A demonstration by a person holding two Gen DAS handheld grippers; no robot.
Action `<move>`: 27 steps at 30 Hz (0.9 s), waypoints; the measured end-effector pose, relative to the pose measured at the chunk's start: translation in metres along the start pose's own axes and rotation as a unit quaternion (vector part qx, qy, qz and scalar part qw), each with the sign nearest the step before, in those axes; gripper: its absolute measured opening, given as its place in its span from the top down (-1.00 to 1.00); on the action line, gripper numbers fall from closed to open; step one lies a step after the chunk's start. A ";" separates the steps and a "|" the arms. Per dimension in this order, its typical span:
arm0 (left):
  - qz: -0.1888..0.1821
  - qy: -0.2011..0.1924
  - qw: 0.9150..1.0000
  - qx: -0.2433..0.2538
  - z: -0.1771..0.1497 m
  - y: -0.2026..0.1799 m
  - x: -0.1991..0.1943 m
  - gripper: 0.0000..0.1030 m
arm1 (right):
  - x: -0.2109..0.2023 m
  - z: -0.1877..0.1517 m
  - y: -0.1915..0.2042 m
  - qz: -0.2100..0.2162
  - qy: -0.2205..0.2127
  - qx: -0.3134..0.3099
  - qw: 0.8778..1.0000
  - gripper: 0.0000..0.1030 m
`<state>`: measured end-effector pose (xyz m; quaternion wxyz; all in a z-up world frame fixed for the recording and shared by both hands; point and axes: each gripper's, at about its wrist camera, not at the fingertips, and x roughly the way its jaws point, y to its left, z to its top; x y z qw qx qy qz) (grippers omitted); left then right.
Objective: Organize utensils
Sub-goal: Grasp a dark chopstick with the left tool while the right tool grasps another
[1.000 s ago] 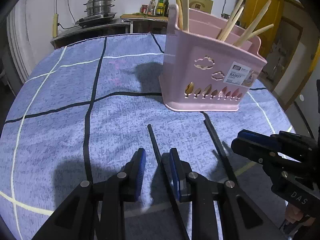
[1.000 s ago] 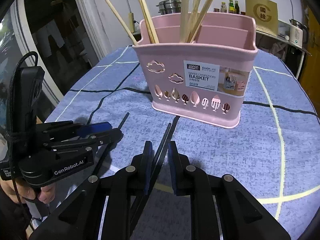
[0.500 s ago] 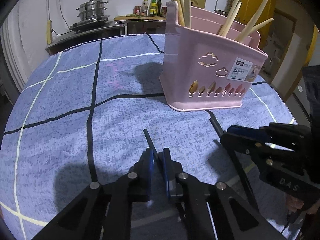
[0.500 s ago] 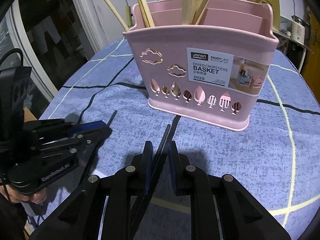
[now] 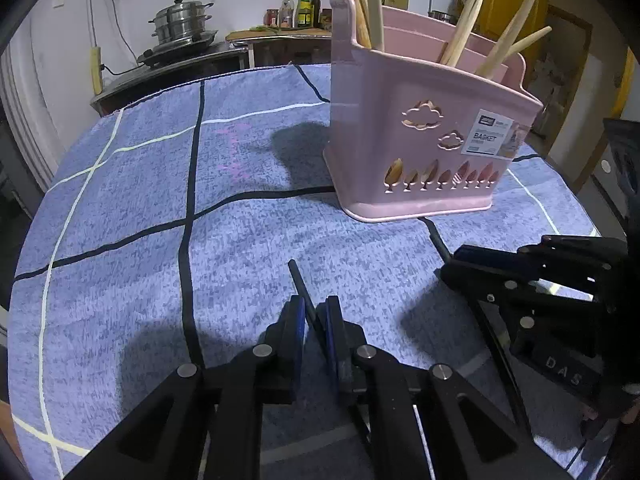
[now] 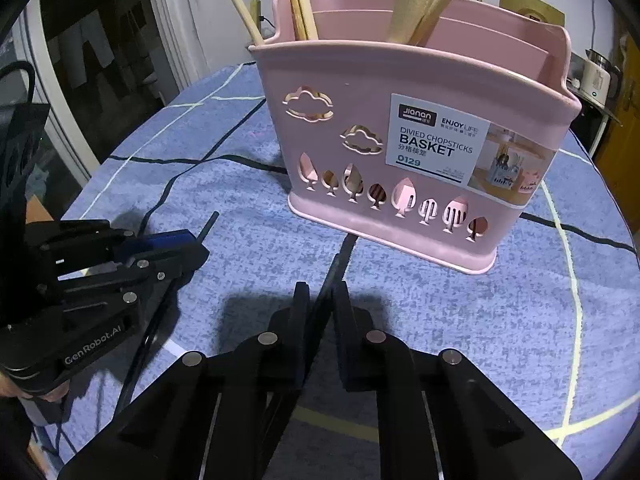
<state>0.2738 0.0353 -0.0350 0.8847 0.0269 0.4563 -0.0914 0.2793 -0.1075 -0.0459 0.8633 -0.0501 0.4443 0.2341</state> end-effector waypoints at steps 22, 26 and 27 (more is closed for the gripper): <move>-0.019 -0.027 0.999 -0.024 0.012 0.001 -0.032 0.88 | -0.046 0.006 -0.010 0.016 -0.042 0.006 0.999 0.87; -0.024 -0.050 0.998 -0.027 0.020 0.001 -0.058 0.89 | -0.070 0.012 -0.011 0.017 -0.066 0.008 0.998 0.88; -0.025 -0.054 0.998 -0.027 0.020 0.000 -0.063 0.90 | -0.074 0.013 -0.011 0.018 -0.071 0.009 0.997 0.88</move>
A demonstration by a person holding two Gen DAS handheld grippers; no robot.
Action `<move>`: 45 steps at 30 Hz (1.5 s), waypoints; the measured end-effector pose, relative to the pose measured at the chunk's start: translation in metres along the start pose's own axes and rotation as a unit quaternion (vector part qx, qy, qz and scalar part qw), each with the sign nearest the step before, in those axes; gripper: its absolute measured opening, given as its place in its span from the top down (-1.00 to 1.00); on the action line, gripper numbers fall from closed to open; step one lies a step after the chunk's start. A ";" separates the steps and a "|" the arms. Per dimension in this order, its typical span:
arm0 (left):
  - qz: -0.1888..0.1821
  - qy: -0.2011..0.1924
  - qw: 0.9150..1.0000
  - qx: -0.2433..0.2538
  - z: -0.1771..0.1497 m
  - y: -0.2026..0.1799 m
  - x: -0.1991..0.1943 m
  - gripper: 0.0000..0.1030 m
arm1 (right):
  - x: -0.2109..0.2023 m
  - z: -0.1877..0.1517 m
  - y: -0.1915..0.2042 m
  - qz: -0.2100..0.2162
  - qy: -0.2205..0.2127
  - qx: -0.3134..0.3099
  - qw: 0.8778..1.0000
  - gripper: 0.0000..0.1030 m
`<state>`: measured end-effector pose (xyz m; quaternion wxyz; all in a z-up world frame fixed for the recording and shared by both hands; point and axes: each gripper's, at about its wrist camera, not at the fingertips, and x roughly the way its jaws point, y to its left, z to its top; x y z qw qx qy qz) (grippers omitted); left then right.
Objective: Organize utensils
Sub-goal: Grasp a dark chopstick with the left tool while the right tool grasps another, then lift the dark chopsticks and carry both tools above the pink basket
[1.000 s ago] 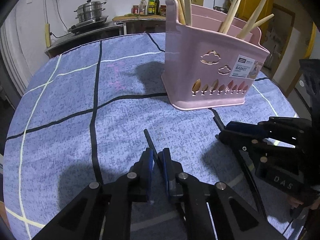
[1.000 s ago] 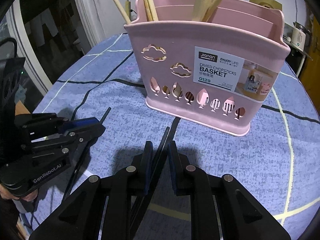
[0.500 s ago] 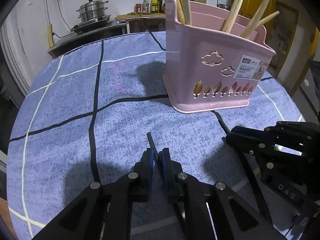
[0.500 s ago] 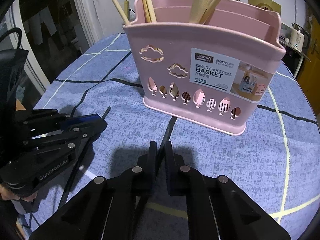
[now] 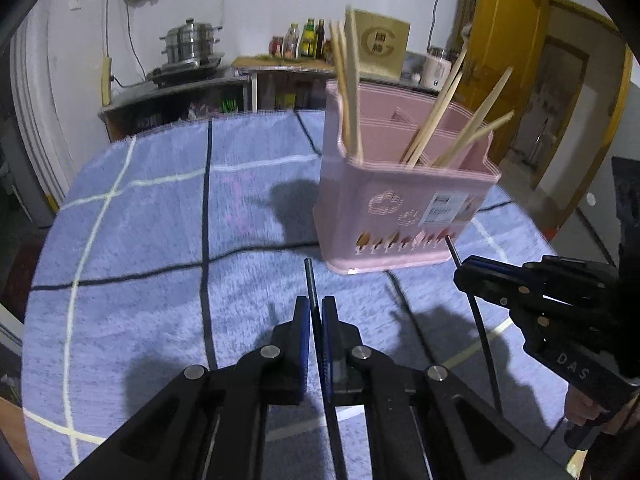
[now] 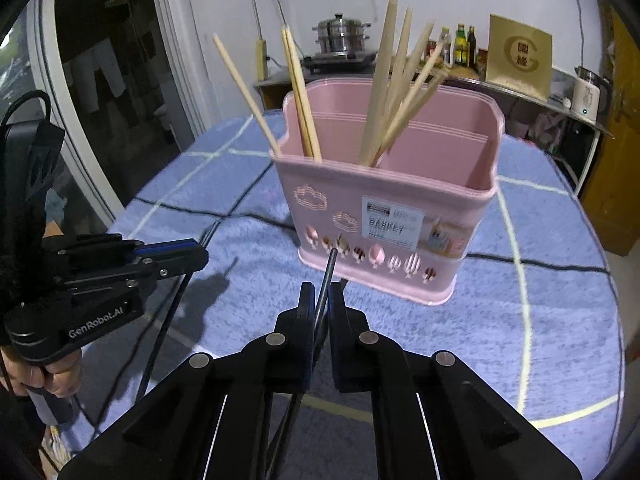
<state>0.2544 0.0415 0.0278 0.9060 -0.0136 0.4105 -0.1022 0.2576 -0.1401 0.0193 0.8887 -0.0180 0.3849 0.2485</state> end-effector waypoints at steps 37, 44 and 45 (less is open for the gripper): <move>-0.029 -0.107 0.993 0.032 0.031 -0.049 -0.133 0.92 | -0.118 0.025 0.014 -0.009 -0.125 -0.015 0.992 0.92; -0.034 -0.113 0.992 0.032 0.040 -0.053 -0.139 0.92 | -0.123 0.031 0.012 -0.009 -0.137 -0.014 0.990 0.92; -0.035 -0.114 0.992 0.032 0.042 -0.054 -0.140 0.92 | -0.123 0.032 0.013 -0.009 -0.138 -0.015 0.990 0.92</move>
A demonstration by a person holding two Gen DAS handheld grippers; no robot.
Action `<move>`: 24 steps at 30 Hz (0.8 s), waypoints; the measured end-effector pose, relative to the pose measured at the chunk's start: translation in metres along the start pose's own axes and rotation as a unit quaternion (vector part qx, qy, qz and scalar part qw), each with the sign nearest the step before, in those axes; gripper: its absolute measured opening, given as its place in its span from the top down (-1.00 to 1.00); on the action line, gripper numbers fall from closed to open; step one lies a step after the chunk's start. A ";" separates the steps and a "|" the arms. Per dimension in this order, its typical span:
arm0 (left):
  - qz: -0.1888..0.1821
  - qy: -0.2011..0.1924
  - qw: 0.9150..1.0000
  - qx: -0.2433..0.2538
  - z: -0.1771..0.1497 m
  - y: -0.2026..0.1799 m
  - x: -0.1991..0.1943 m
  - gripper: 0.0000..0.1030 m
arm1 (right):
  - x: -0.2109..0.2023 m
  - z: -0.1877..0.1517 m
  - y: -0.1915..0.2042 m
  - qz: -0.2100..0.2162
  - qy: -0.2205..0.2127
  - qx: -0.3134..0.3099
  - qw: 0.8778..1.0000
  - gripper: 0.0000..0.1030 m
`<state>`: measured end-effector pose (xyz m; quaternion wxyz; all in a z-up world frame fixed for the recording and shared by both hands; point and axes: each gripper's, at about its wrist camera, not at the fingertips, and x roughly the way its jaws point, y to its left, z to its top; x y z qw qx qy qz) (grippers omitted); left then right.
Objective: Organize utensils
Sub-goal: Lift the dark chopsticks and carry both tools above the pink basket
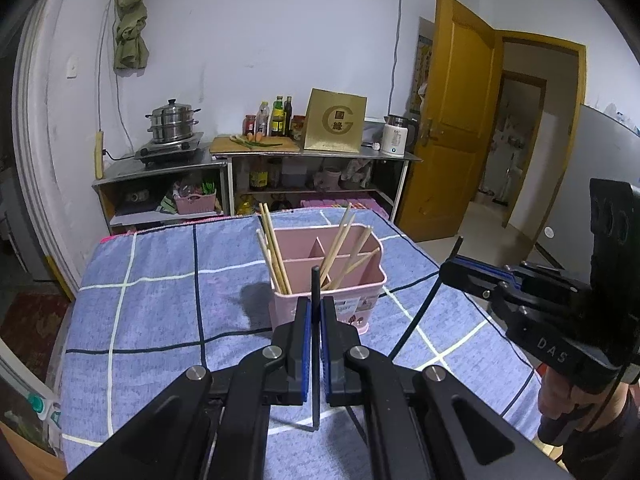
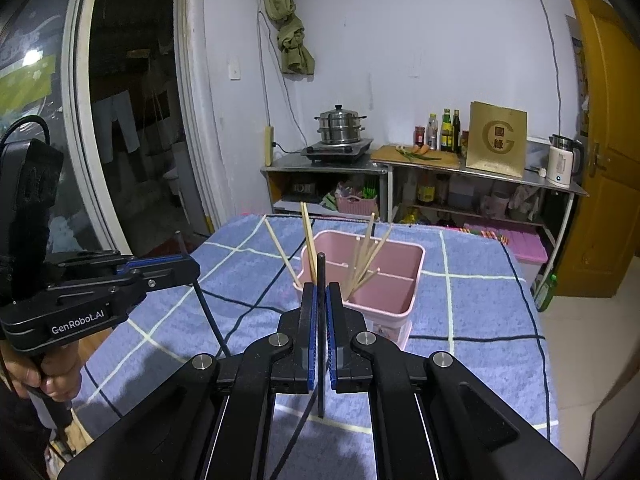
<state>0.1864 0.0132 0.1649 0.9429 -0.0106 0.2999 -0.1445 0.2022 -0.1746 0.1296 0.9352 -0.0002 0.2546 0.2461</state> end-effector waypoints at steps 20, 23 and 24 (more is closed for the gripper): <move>0.007 -0.045 0.999 0.002 0.092 0.002 -0.008 0.92 | -0.002 0.064 -0.009 0.007 -0.063 0.006 0.998 0.92; 0.008 -0.052 0.999 0.004 0.106 0.001 -0.009 0.92 | -0.001 0.076 -0.010 0.009 -0.074 0.010 0.997 0.92; 0.008 -0.055 0.998 0.005 0.110 0.001 -0.009 0.92 | -0.001 0.080 -0.011 0.011 -0.078 0.012 0.997 0.92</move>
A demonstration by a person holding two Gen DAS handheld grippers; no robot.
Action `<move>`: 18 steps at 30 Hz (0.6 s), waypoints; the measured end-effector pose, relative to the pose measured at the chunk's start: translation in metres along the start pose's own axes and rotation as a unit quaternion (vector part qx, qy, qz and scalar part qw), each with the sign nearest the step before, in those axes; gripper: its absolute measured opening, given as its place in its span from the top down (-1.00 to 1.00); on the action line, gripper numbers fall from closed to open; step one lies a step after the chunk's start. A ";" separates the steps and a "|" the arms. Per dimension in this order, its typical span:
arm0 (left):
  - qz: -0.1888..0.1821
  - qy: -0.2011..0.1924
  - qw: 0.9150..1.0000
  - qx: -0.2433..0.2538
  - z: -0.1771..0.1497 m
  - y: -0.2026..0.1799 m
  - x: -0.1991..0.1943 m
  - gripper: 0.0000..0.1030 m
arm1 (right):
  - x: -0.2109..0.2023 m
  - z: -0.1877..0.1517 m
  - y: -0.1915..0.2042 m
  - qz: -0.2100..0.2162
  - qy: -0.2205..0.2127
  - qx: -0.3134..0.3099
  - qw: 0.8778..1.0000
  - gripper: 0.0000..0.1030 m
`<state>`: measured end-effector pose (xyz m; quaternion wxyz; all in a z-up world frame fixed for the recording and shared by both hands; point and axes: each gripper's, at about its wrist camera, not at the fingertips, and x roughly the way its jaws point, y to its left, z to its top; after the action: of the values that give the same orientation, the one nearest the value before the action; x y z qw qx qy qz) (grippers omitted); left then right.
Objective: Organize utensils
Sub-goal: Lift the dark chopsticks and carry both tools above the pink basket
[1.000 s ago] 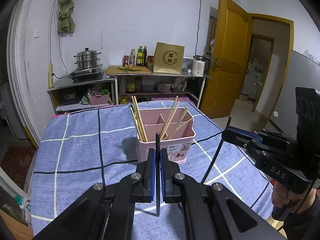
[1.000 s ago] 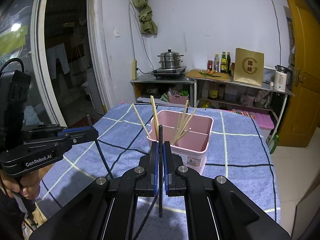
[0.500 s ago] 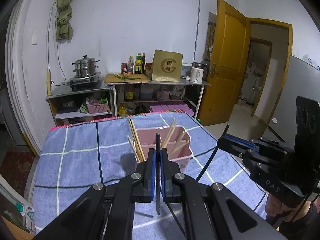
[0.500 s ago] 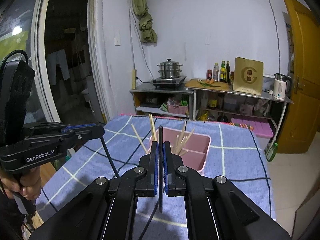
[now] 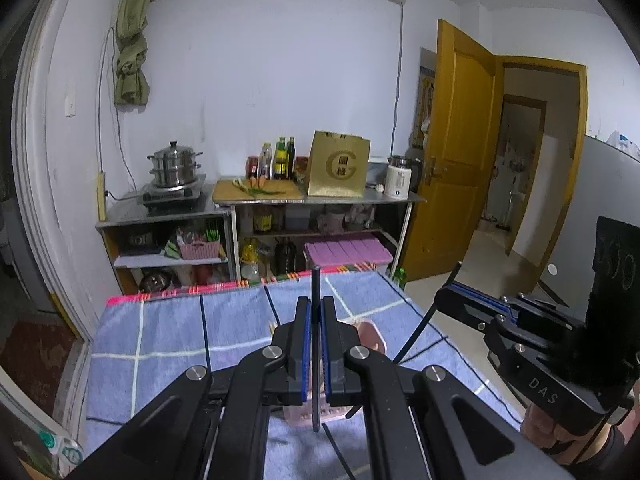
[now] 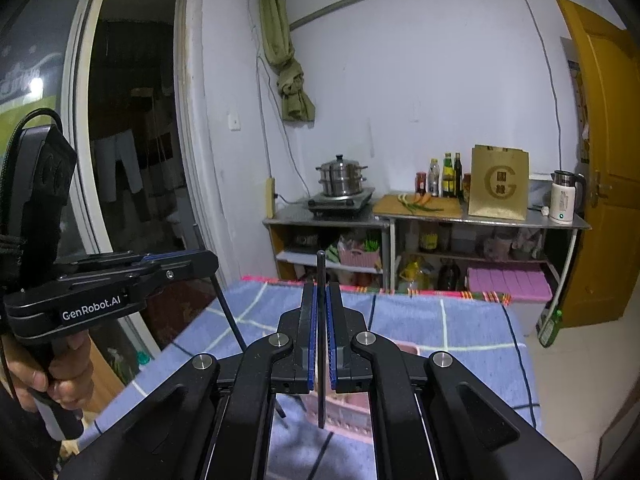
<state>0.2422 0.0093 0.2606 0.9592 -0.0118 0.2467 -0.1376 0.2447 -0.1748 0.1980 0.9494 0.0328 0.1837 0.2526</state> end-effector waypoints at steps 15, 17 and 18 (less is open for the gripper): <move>-0.003 -0.007 1.000 -0.004 0.019 0.011 0.059 0.92 | 0.034 0.015 -0.013 -0.004 -0.024 0.008 1.000 0.92; -0.005 -0.004 1.000 -0.006 0.012 0.015 0.071 0.92 | 0.042 0.010 -0.016 -0.005 -0.020 0.008 1.000 0.92; -0.006 -0.003 1.000 -0.007 0.010 0.017 0.077 0.92 | 0.045 0.008 -0.017 -0.006 -0.018 0.008 1.000 0.92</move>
<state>0.3159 0.0045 0.2314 0.9590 -0.0205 0.2448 -0.1411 0.2915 -0.1678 0.1877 0.9538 0.0437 0.1689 0.2445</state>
